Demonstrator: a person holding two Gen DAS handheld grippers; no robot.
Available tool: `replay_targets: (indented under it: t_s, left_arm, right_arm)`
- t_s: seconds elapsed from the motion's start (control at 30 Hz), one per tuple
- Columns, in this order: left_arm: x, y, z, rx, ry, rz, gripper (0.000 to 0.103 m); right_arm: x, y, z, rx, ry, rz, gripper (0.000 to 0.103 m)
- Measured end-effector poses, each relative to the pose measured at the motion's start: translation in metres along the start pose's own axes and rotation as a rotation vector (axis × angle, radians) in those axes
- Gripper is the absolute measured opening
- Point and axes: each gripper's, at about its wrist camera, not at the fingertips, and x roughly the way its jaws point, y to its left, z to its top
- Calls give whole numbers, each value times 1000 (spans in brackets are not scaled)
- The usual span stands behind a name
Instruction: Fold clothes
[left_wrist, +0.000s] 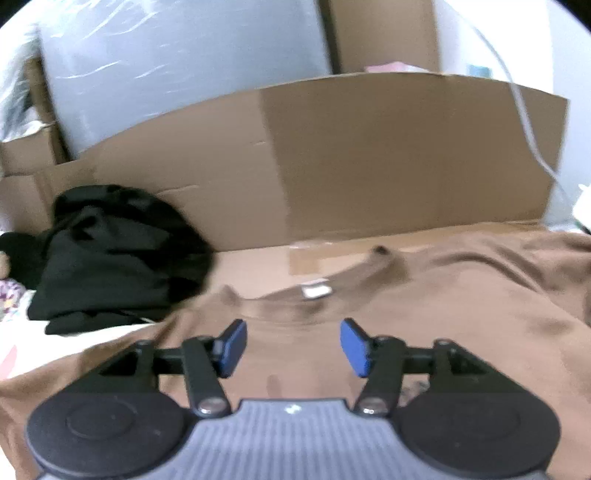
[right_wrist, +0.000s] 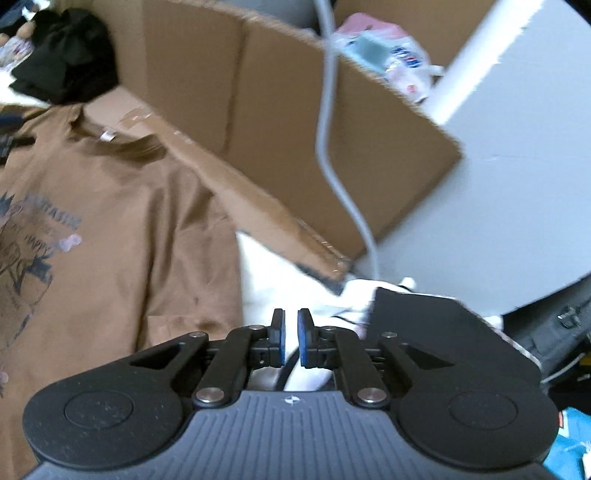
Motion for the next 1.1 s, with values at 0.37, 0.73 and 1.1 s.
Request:
replay_targets:
  t_s: [0.37,0.73,1.1]
  left_arm:
    - [3,-72,-3,100,19,-208,62]
    - [-5,-110,-19,111,-11,-337,63]
    - [-24,-183,-20,179,-30,-563,63]
  right_arm:
    - [16,44,-10,-75,43,114,56]
    - [40,52,-31,-202,112,50,18]
    - [13,13,-26,-132,66,95,8]
